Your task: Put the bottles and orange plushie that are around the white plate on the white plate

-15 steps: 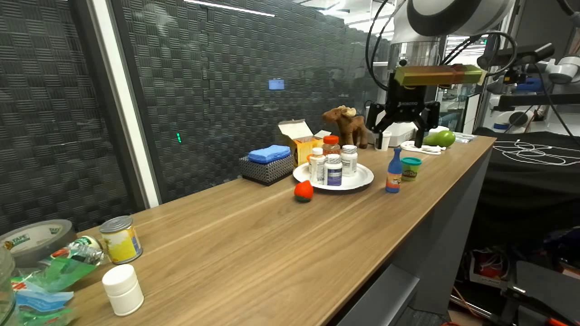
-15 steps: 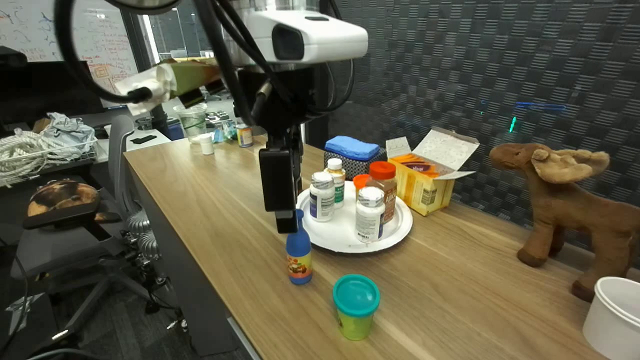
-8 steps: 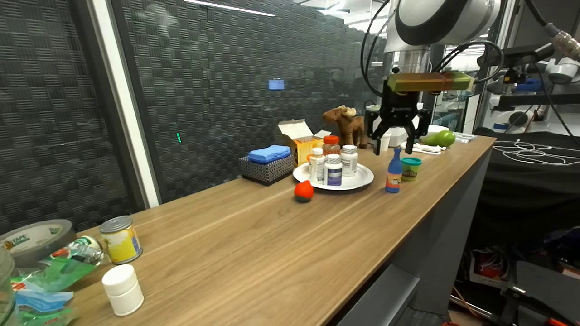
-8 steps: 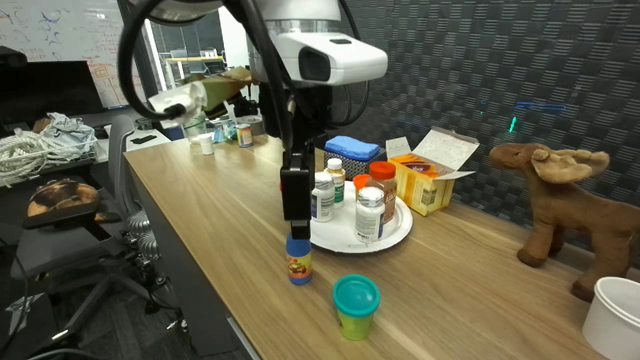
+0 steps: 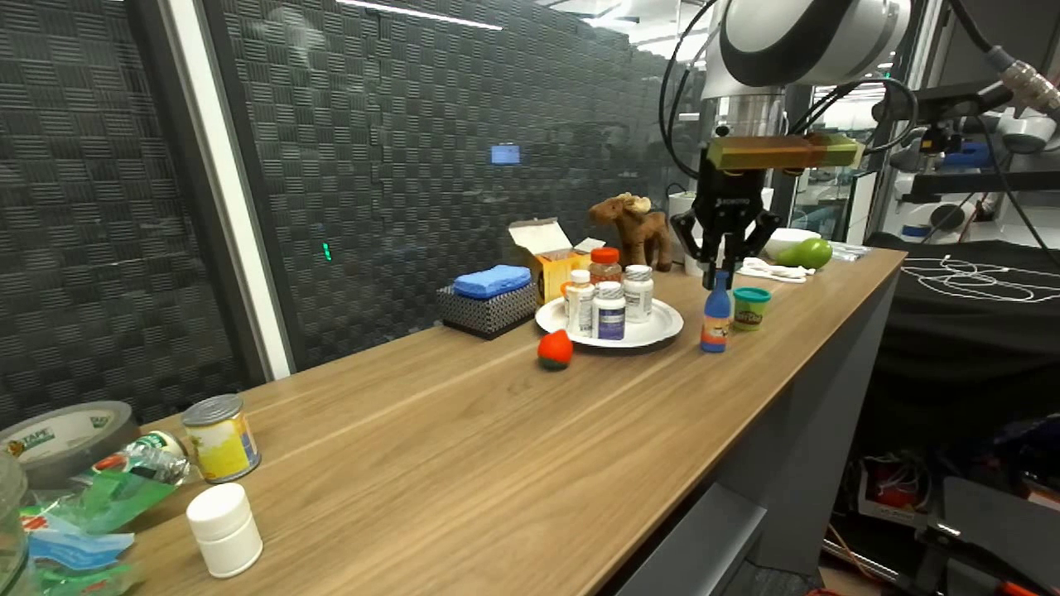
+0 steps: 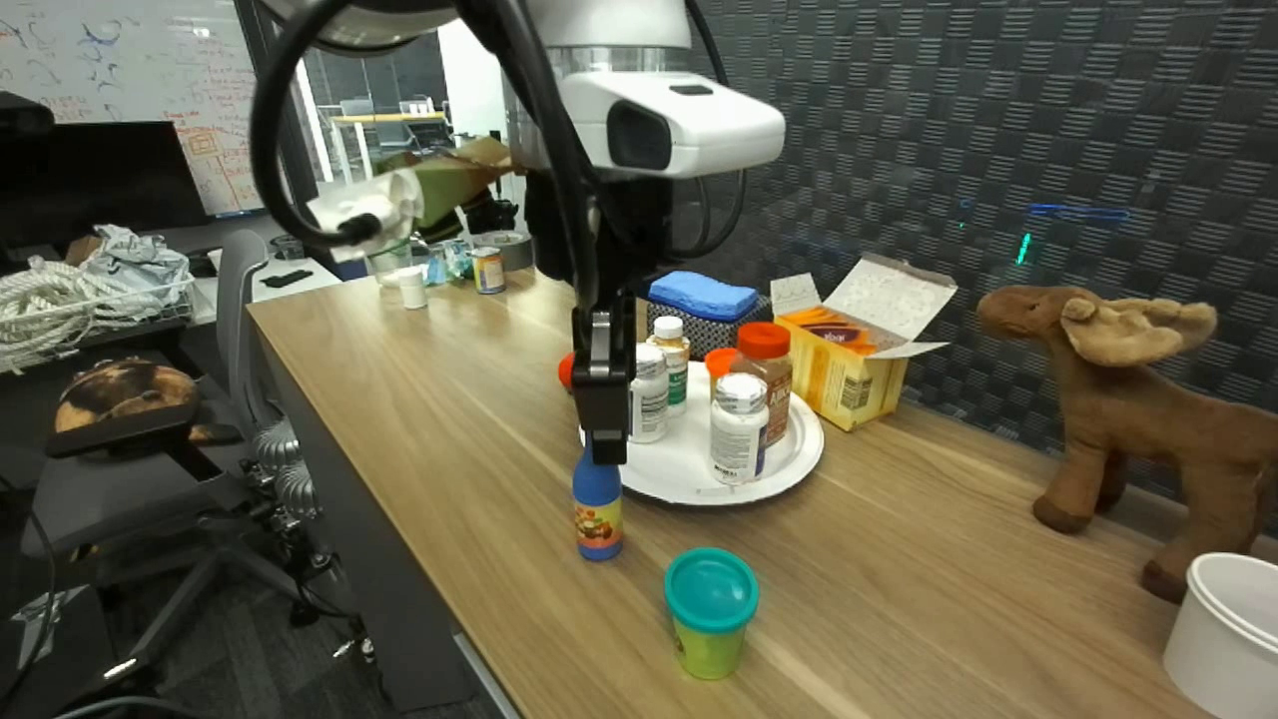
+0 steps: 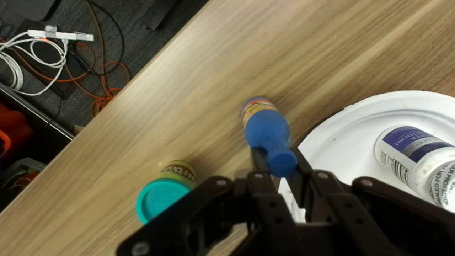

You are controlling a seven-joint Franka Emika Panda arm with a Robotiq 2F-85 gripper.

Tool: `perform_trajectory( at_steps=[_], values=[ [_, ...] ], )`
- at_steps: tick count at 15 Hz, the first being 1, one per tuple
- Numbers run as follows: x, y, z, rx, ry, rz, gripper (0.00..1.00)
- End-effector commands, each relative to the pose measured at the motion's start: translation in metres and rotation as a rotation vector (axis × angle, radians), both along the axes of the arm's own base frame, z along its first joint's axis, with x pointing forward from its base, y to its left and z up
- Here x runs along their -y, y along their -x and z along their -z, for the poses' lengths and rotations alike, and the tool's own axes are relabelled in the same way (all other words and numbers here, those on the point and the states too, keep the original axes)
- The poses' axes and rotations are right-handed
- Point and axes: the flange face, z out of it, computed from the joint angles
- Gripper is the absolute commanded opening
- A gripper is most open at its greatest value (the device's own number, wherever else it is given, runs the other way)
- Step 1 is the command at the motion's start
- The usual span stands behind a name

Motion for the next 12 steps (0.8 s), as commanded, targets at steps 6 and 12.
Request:
perform_trajectory(
  at_steps=[6,12],
  values=[
    [-0.008,-0.002,-0.042,0.015,0.032,0.024,0.05],
    [-0.040,-0.043,-0.100,0.075,0.097,-0.038,0.05]
  ],
)
